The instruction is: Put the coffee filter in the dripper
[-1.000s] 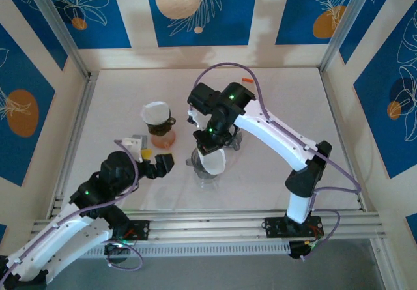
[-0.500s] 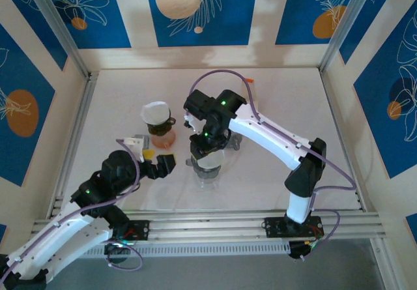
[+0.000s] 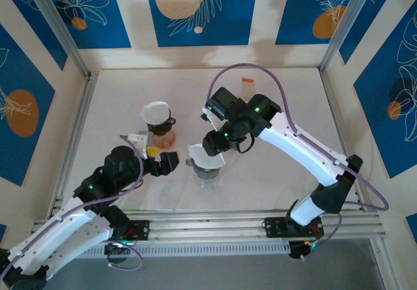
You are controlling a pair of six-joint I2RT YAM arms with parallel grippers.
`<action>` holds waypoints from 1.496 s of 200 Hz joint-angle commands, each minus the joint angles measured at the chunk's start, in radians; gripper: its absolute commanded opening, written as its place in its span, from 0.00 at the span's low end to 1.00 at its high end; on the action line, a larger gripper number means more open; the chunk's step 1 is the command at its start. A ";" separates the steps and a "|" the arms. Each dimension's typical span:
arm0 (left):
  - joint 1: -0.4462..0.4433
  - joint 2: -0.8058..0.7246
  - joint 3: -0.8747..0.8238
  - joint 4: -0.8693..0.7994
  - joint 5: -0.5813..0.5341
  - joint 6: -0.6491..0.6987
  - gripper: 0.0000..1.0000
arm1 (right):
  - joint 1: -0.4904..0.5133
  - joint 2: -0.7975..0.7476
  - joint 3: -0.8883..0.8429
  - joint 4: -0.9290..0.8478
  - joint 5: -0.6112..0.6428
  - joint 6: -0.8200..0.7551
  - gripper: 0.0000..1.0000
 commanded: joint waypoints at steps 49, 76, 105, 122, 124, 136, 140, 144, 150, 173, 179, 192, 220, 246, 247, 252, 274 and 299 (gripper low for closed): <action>0.010 0.067 0.050 0.061 0.068 -0.015 0.98 | -0.024 0.038 -0.061 0.074 -0.020 -0.066 0.45; 0.010 0.082 0.052 0.074 0.091 -0.018 0.98 | -0.024 0.043 -0.071 0.084 -0.018 -0.068 0.33; 0.010 0.100 0.058 0.082 0.109 -0.021 0.98 | -0.021 0.050 -0.074 0.085 -0.015 -0.069 0.22; 0.011 0.105 0.062 0.083 0.117 -0.025 0.98 | -0.019 0.049 -0.077 0.082 -0.003 -0.062 0.12; 0.011 0.105 0.062 0.084 0.118 -0.026 0.98 | -0.019 0.048 -0.076 0.082 0.000 -0.062 0.10; 0.012 0.105 0.062 0.089 0.124 -0.036 0.98 | -0.013 0.040 -0.076 0.081 0.029 -0.046 0.03; 0.012 0.106 0.063 0.094 0.126 -0.040 0.98 | -0.011 0.038 -0.074 0.080 0.040 -0.041 0.01; 0.012 0.107 0.062 0.096 0.128 -0.046 0.98 | -0.007 0.036 -0.072 0.078 0.054 -0.035 0.00; 0.013 0.110 0.062 0.101 0.132 -0.053 0.98 | -0.001 0.032 -0.071 0.076 0.072 -0.026 0.00; 0.019 0.134 0.072 0.114 0.163 -0.073 0.96 | 0.016 0.029 -0.081 0.067 0.126 0.013 0.00; 0.019 0.144 0.076 0.114 0.171 -0.077 0.96 | 0.019 0.027 -0.087 0.069 0.136 0.022 0.00; 0.024 0.164 0.086 0.113 0.190 -0.084 0.95 | 0.033 0.024 -0.103 0.075 0.157 0.034 0.00; 0.031 0.198 0.094 0.127 0.232 -0.090 0.93 | 0.057 0.027 -0.124 0.088 0.187 0.055 0.00; 0.036 0.227 0.097 0.140 0.265 -0.093 0.86 | 0.076 0.031 -0.130 0.091 0.206 0.064 0.00; 0.036 0.229 0.098 0.139 0.267 -0.093 0.86 | 0.077 0.032 -0.130 0.090 0.207 0.065 0.00; 0.035 0.234 0.099 0.139 0.271 -0.093 0.85 | 0.082 0.033 -0.127 0.088 0.216 0.064 0.00; 0.035 0.256 0.111 0.127 0.299 -0.085 0.83 | 0.101 0.039 -0.111 0.073 0.262 0.064 0.00; 0.036 0.283 0.128 0.088 0.316 -0.069 0.74 | 0.120 0.045 -0.102 0.056 0.319 0.064 0.00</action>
